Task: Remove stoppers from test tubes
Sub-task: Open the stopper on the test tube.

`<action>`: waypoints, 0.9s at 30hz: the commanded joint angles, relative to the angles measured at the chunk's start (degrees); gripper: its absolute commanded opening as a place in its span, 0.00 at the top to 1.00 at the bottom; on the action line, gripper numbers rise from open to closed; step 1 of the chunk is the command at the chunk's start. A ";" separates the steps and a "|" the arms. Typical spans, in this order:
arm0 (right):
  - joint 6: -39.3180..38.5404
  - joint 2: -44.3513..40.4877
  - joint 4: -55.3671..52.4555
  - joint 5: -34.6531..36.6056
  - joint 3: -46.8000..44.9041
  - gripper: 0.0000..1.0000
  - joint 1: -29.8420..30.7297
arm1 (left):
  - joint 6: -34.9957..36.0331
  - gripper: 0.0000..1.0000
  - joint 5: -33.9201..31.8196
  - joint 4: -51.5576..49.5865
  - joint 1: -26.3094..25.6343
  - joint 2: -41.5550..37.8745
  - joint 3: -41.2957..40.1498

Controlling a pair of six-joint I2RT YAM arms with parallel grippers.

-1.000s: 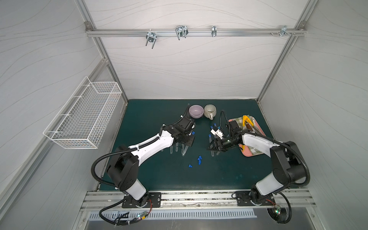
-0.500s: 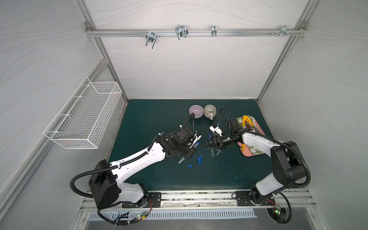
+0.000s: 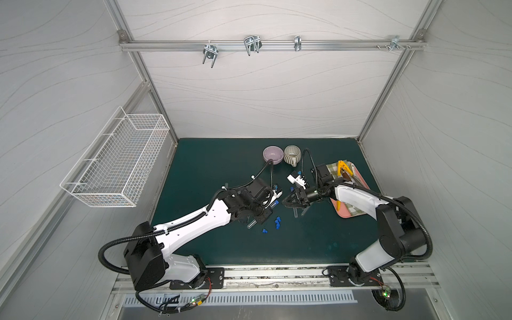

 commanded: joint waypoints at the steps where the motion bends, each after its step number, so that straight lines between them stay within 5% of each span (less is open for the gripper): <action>1: -0.30 -0.84 1.07 -2.99 1.74 0.30 1.36 | 2.15 0.98 0.99 0.78 -0.68 0.73 0.66; 14: -0.38 1.06 1.11 -2.68 3.27 0.58 4.19 | 2.76 0.98 1.25 1.09 -2.05 1.36 0.48; 27: -1.98 1.32 -0.51 -2.37 2.74 0.70 4.67 | 2.44 0.98 0.33 1.73 -2.04 1.58 0.13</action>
